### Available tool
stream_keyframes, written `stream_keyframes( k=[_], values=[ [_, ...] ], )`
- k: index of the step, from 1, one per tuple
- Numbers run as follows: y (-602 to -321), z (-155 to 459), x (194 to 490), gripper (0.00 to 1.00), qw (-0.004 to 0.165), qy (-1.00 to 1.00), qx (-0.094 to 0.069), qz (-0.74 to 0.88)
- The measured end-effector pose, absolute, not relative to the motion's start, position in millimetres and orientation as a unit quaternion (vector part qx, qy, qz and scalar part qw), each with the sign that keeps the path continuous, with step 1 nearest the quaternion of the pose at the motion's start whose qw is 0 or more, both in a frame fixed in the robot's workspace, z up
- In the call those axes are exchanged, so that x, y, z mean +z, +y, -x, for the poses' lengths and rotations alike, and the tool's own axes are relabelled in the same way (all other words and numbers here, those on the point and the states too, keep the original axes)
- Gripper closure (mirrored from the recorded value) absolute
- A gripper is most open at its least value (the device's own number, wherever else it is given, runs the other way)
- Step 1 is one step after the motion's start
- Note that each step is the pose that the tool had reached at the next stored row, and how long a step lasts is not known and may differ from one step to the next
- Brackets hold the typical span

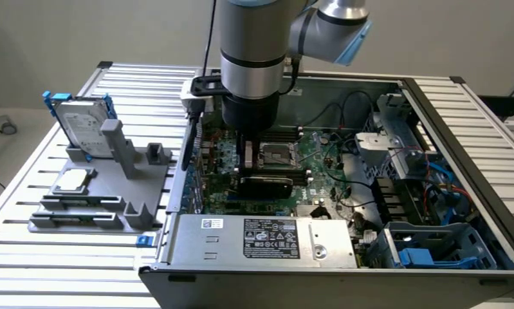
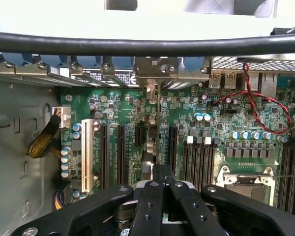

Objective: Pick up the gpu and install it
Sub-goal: 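Press down on the gpu until it lock into place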

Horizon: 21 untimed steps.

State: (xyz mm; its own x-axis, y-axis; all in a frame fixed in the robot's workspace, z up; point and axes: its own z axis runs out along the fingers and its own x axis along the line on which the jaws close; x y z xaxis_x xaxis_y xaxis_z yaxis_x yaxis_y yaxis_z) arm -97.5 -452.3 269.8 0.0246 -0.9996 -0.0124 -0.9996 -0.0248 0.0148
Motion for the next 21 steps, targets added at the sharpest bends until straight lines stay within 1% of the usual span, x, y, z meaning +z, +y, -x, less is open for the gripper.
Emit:
stream_keyframes(
  k=[12, 21],
  values=[
    [-452, 97, 266, 0.89, 0.0, -0.698, -0.01, -0.716],
    [-452, 100, 286, 0.89, 0.001, -0.698, -0.01, -0.716]
  ],
)
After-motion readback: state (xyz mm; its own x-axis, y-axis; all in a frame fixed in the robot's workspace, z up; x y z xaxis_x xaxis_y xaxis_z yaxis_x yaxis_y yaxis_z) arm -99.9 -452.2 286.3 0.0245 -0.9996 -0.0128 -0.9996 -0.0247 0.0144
